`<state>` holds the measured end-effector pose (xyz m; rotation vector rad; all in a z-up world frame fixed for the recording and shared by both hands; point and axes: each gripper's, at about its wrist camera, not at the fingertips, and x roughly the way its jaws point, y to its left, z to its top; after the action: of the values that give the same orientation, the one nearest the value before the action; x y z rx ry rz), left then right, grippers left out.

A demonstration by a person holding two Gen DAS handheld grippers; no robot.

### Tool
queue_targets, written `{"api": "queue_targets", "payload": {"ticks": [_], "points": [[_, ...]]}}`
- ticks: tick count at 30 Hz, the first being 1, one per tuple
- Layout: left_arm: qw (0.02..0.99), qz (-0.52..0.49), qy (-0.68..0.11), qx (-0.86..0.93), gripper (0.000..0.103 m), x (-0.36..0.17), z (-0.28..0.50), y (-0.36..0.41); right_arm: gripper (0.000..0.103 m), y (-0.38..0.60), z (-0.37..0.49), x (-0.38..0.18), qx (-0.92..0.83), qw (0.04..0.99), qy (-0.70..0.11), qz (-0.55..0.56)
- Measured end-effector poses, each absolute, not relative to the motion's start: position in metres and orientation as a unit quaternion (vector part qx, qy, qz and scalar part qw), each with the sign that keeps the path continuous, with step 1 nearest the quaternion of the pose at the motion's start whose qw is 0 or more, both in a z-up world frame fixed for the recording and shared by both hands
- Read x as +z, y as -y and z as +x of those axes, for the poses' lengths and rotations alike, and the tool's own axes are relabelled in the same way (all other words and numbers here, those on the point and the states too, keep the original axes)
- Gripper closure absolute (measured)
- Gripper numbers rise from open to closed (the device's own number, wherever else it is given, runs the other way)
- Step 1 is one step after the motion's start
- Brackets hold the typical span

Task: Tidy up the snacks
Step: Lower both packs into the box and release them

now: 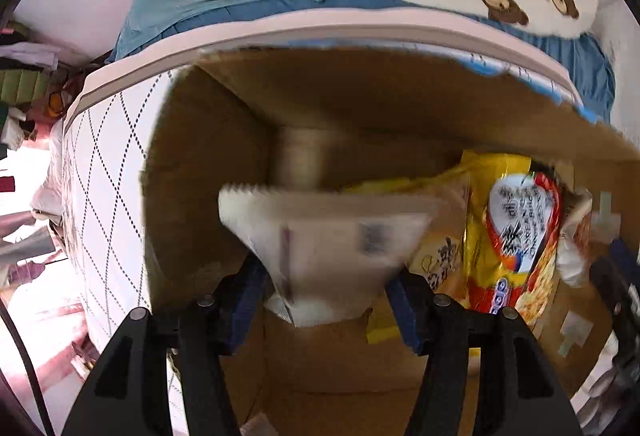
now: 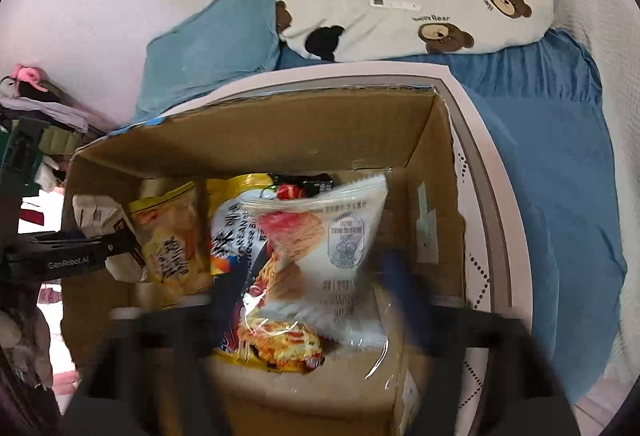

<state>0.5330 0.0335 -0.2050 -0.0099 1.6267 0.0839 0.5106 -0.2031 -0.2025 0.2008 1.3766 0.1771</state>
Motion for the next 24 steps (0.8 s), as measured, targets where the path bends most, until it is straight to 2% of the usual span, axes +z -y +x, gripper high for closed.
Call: {"api": "queue_targets", "payload": {"ticks": [3, 5, 12, 24], "points": [[0.698, -0.024, -0.715, 0.029, 0.011, -0.196, 0.533, -0.033, 0.009, 0.201, 0.513, -0.201, 0.077, 0.766, -0.633, 0.086], [0.706, -0.025, -0.707, 0.031, 0.01, -0.195, 0.534, -0.031, 0.006, 0.202, 0.512, -0.199, 0.08, 0.764, -0.634, 0.092], [0.728, -0.028, -0.684, 0.029, 0.01, -0.185, 0.518, -0.026, 0.006, 0.204, 0.5, -0.195, 0.075, 0.767, -0.633, 0.081], [0.764, -0.011, -0.645, -0.002, 0.01, -0.157, 0.449, -0.017, 0.006, 0.187, 0.437, -0.182, 0.071, 0.766, -0.635, 0.066]]}}
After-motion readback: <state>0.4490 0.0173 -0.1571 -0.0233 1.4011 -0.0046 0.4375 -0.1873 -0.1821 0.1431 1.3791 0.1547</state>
